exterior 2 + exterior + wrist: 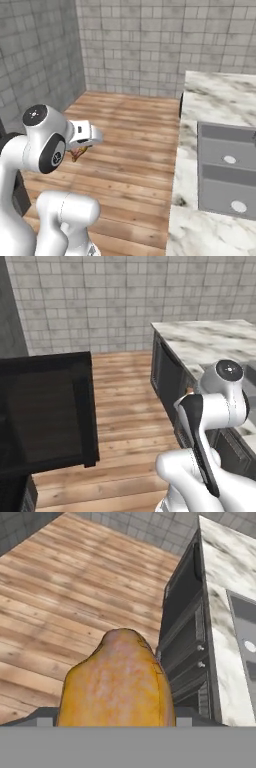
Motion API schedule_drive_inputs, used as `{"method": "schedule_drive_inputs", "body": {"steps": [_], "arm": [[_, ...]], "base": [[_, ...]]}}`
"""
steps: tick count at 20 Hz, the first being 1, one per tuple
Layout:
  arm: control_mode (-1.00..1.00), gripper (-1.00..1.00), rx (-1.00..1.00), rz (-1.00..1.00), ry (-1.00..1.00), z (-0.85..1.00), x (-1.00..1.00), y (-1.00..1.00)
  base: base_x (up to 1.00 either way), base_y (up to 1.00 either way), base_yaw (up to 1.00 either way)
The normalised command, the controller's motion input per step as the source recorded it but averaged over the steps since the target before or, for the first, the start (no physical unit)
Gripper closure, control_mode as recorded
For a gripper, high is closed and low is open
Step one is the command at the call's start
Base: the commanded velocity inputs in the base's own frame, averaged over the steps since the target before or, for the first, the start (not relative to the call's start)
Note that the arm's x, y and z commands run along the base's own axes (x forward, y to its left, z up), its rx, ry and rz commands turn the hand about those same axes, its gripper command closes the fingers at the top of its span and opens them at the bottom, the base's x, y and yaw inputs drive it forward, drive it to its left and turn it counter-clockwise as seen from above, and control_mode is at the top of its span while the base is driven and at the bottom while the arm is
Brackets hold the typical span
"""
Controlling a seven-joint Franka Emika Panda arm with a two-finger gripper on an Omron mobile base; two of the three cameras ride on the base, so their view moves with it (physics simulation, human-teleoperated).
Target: Transport the chicken drumstick from the fridge to the microwave and turn on the microwave.
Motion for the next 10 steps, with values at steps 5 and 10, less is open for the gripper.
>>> {"method": "schedule_drive_inputs", "body": {"steps": [5, 10], "arm": [[1.00, 1.00, 0.00, 0.00, 0.00, 0.00, 0.00, 0.00], [1.00, 1.00, 0.00, 0.00, 0.00, 0.00, 0.00, 0.00]], "base": [[0.36, -0.21, 0.26], [0.37, -0.19, 0.32]]}}
